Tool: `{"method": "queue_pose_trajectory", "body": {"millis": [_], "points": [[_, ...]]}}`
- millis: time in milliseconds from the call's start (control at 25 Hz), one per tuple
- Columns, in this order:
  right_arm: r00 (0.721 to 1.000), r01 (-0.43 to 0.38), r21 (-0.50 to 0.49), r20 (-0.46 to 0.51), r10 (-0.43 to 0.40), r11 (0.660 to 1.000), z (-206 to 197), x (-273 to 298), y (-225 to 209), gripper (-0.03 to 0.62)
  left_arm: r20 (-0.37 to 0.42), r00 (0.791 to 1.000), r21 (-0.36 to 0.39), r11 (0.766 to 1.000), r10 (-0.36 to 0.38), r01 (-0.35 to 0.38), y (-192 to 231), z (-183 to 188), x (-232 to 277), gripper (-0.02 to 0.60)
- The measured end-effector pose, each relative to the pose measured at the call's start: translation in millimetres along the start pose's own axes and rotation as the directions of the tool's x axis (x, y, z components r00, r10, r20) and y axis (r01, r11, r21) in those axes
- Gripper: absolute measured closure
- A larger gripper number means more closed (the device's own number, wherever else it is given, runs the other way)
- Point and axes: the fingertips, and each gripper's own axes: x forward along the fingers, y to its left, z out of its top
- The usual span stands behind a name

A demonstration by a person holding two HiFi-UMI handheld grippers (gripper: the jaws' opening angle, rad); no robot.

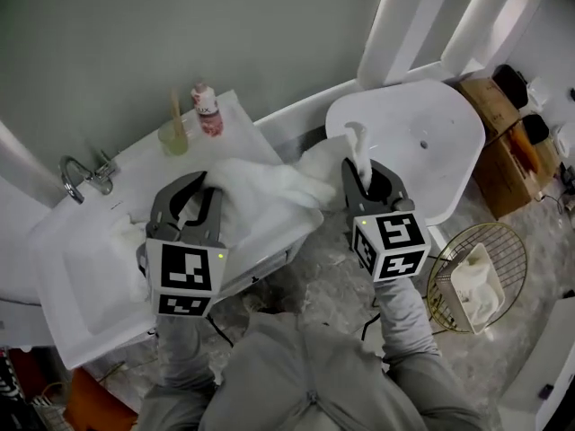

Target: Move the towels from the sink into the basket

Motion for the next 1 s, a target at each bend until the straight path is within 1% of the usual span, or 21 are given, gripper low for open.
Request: {"method": "queue_pose_trajectory", "body": {"millis": [120,280,400,520,600,680,840,920,1000], "points": [[0.998,0.059,0.016,-0.004,-0.059,0.998,-11.7,-35.9,-33.3,0.551,0.028,0.999,0.025,0.999,-0.046,0.045,-38.1,22.4,5.4,0.465],[0.989,0.146,0.040,0.005,-0.146,0.989,-23.2,-88.9,-78.7,0.551,0.070,0.992,0.072,0.992,-0.106,0.101,-89.9,56.7,10.7,0.465],[0.978,0.207,0.053,0.013,-0.208,0.977,-30.9,-130.8,-112.1,0.551,0.106,0.984,0.109,0.985,-0.143,0.132,-129.2,84.3,11.9,0.465],[0.963,0.266,0.065,0.018,-0.268,0.962,-41.1,-170.9,-143.3,0.551,0.149,0.972,0.143,0.976,-0.183,0.162,-168.5,111.1,12.6,0.465],[0.950,0.310,0.072,0.017,-0.312,0.948,-49.3,-198.1,-163.9,0.551,0.178,0.960,0.165,0.968,-0.217,0.188,-196.5,128.6,14.5,0.465],[0.932,0.361,0.080,0.010,-0.362,0.929,-57.6,-227.4,-185.0,0.551,0.201,0.944,0.187,0.956,-0.263,0.226,-226.4,146.3,18.2,0.465],[0.894,0.447,0.096,-0.017,-0.447,0.889,-73.4,-279.4,-222.3,0.551,0.215,0.912,0.221,0.927,-0.350,0.303,-282.2,173.1,26.6,0.465],[0.871,0.490,0.103,-0.032,-0.490,0.865,-81.8,-304.6,-237.5,0.551,0.216,0.894,0.245,0.908,-0.393,0.340,-309.1,184.4,30.5,0.465],[0.841,0.540,0.110,-0.050,-0.538,0.834,-89.7,-331.3,-251.3,0.551,0.223,0.867,0.273,0.882,-0.446,0.384,-337.0,197.7,33.6,0.466]]}}
